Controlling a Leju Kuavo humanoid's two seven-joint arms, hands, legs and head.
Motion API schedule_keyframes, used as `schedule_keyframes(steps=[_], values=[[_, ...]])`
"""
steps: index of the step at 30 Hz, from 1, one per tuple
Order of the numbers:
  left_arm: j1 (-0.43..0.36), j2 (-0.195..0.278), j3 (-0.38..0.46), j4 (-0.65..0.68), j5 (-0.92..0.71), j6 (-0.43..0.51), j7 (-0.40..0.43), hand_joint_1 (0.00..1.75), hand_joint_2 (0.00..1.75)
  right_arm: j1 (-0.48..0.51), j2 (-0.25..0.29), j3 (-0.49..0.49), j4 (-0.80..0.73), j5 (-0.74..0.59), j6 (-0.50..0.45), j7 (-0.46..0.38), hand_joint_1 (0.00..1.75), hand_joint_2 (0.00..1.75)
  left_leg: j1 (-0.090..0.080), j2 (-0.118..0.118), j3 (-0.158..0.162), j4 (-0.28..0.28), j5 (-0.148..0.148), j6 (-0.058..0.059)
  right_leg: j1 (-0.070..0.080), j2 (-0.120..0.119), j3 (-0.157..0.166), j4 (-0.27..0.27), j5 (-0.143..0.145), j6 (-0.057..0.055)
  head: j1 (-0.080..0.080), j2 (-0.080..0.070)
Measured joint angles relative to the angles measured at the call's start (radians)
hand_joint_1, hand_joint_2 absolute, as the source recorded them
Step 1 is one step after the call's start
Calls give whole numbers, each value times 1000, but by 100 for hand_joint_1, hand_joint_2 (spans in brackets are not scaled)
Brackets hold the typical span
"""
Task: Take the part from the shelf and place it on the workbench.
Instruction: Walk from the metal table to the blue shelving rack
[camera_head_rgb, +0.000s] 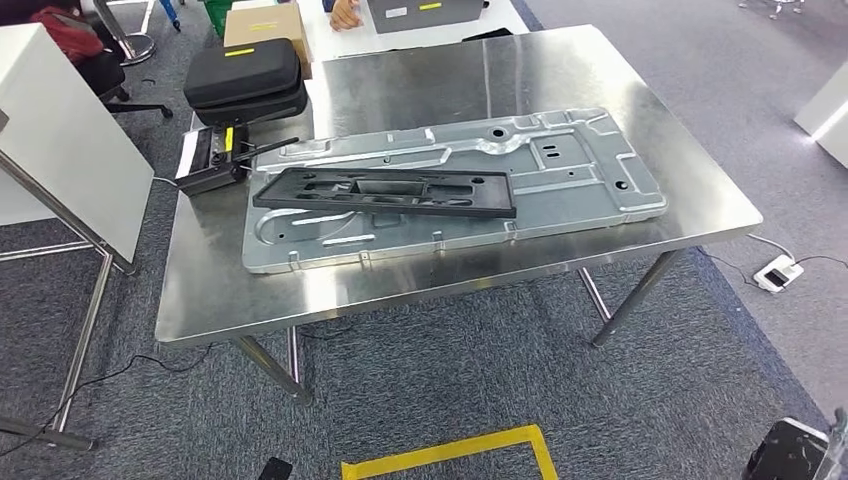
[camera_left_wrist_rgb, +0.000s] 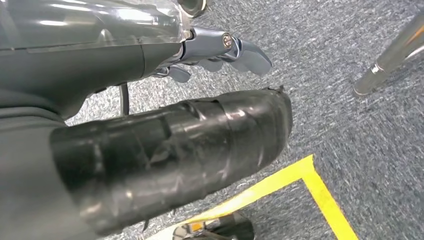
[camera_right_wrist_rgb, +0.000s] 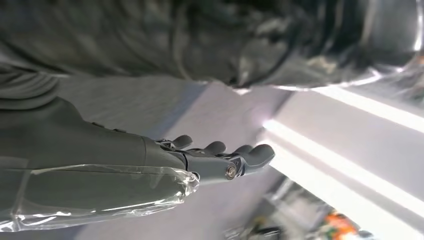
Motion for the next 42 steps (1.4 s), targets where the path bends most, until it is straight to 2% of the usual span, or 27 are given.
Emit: schedule_keyframes(steps=[1, 2, 4, 6, 7, 9, 11, 14, 15, 16, 17, 19, 21, 22, 24, 26, 29, 30, 31, 32, 33, 34, 36, 37, 39, 41, 42], values=[[1, 0, 0, 0, -1, 0, 1, 0, 0, -5, 2, -22, 33, 0, 1, -8, 0, 0, 0, -2, -14, 33, -4, 0, 1, 6, -1, 1, 0, 0, 0, 0], [2, 0, 0, 0, -2, -1, 1, 0, 0, -10, 3, -42, 61, 3, 2, -11, 0, 0, 0, -3, -11, 28, 13, 1, 1, 14, -1, 2, 0, 0, 0, 0], [3, 0, 0, 0, -5, -2, 1, 0, 0, -26, 6, -75, 114, 17, 6, -3, 0, 0, 1, -20, 43, -85, 84, 9, 1, 32, 1, 4, 1, 0, 0, 0], [2, 2, 0, 0, -6, -3, 1, 0, 0, -51, 6, -112, 186, 38, 9, -1, 0, 0, 1, -54, 97, -200, 126, 17, 2, 49, -2, 8, 2, 7, 0, 0], [1, 2, 0, 0, -6, -4, 0, 0, 0, -65, 4, -134, 233, 46, 9, -6, 0, 0, 0, -65, 108, -227, 129, 20, 3, 56, -7, 8, 5, 13, 0, 0], [-1, 2, 0, 0, -7, -6, 0, 0, 0, -87, -5, -185, 342, 59, 4, -24, 0, 0, 1, -58, 112, -241, 130, 26, 2, 70, -12, 5, 11, 27, 0, 0], [-1, 0, 1, 0, -7, -7, 0, 0, 0, -102, -20, -243, 459, 65, -2, -35, 0, 0, 6, -43, 115, -256, 141, 38, 2, 58, -21, 23, -3, 37, 1, 0], [1, 0, 3, 0, -8, -8, 1, 0, 0, -120, -43, -317, 612, 76, -21, -22, 0, 0, 6, -14, 117, -265, 148, 49, 1, 15, -94, 180, -92, 48, 3, 0], [2, 0, 4, 0, -8, -9, 1, 0, 0, -124, -48, -333, 656, 85, -32, -6, 0, 0, 5, -4, 116, -264, 147, 49, 0, 10, -120, 236, -114, 51, 3, 0], [3, 0, 5, 0, -8, -10, 2, 0, 0, -126, -50, -348, 697, 97, -46, 16, 0, 0, 5, 5, 116, -263, 145, 49, -3, 7, -133, 264, -116, 54, 3, 0], [3, 0, 5, 0, -7, -11, 2, 0, 0, -127, -52, -361, 733, 110, -61, 42, 0, 0, 5, 14, 116, -261, 143, 48, -5, 3, -126, 252, -100, 56, 3, 0], [2, -1, 7, 0, -5, -13, 2, 0, 0, -129, -52, -383, 794, 137, -90, 94, 0, 0, 5, 31, 119, -255, 136, 42, -9, -18, -62, 136, -39, 57, 3, 0], [1, -1, 11, 0, -1, -14, 1, 0, 0, -134, -49, -393, 840, 165, -111, 133, 0, 0, 0, 44, 120, -248, 126, 31, -4, -40, -7, 31, -6, 48, 2, 0], [0, -1, 14, 0, 2, -14, 1, 0, 0, -136, -46, -395, 859, 178, -118, 148, 0, 0, -2, 50, 121, -245, 122, 25, -1, -44, 2, 11, -5, 42, 2, 0], [-3, -1, 19, 0, 6, -14, 0, 0, 0, -137, -39, -398, 891, 201, -128, 177, 0, 0, -3, 58, 125, -246, 119, 15, 1, -31, 0, 8, -5, 29, 0, 0], [-4, -1, 23, 0, 10, -14, -3, 0, 0, -137, -30, -400, 917, 222, -132, 207, 0, 0, 1, 44, 120, -223, 97, 4, -2, -20, 1, 3, -1, 17, 0, 0], [-2, 0, 28, 0, 15, -14, -9, 0, 0, -140, -11, -400, 945, 244, -132, 247, 0, 0, 5, 5, 48, -58, 1, -5, -4, -4, -1, 0, 2, 4, 0, 0], [-1, 1, 30, 0, 17, -14, -11, 0, 0, -140, -3, -400, 953, 247, -132, 256, 0, 0, 5, 1, 19, 3, -22, -7, -3, 3, -2, 0, 2, 2, 0, 0], [0, 1, 31, 0, 19, -14, -11, 0, 0, -140, 4, -400, 960, 249, -132, 263, 0, 0, 6, -1, 4, 34, -23, -7, -2, 11, -2, 1, 2, 2, 0, 0], [1, 2, 32, 0, 21, -14, -11, 0, 0, -140, 12, -400, 967, 251, -132, 268, 0, 0, 6, -2, 3, 33, -8, -7, -2, 20, -1, 2, 2, 2, 0, 0], [2, 2, 34, 0, 23, -14, -11, 0, 0, -140, 20, -400, 972, 252, -131, 272, 0, 0, 7, -6, 23, -14, 28, -6, -3, 30, 0, 3, 2, 3, 0, 0], [2, 3, 36, 0, 24, -13, -11, 0, 0, -141, 28, -400, 977, 253, -131, 275, 0, 0, 7, -18, 54, -84, 68, -3, -3, 40, 1, 4, 2, 3, 0, 0], [3, 5, 41, 0, 25, -12, -11, 0, 0, -143, 44, -400, 986, 259, -129, 280, 0, 0, 8, -48, 106, -206, 116, 3, -2, 60, -2, 9, 1, 11, 0, 0], [3, 5, 44, 0, 26, -11, -11, 0, 0, -143, 51, -400, 989, 262, -128, 282, 0, 0, 6, -57, 114, -231, 120, 6, -1, 67, -5, 10, 3, 17, 0, 0], [3, 5, 47, 0, 25, -11, -10, 0, 0, -141, 60, -400, 995, 271, -128, 290, 0, 0, 5, -50, 116, -239, 120, 15, -2, 81, -10, 9, 7, 30, 0, 0], [3, 4, 48, 0, 25, -11, -8, 0, 0, -137, 68, -400, 1000, 280, -126, 299, 0, 0, 9, -34, 120, -249, 129, 29, -1, 65, -21, 30, -8, 39, 1, 0], [4, 4, 48, 0, 25, -10, -7, 0, 0, -137, 71, -400, 1002, 285, -123, 303, 0, 0, 11, -25, 120, -254, 133, 36, 0, 48, -38, 68, -33, 43, 2, 0]])
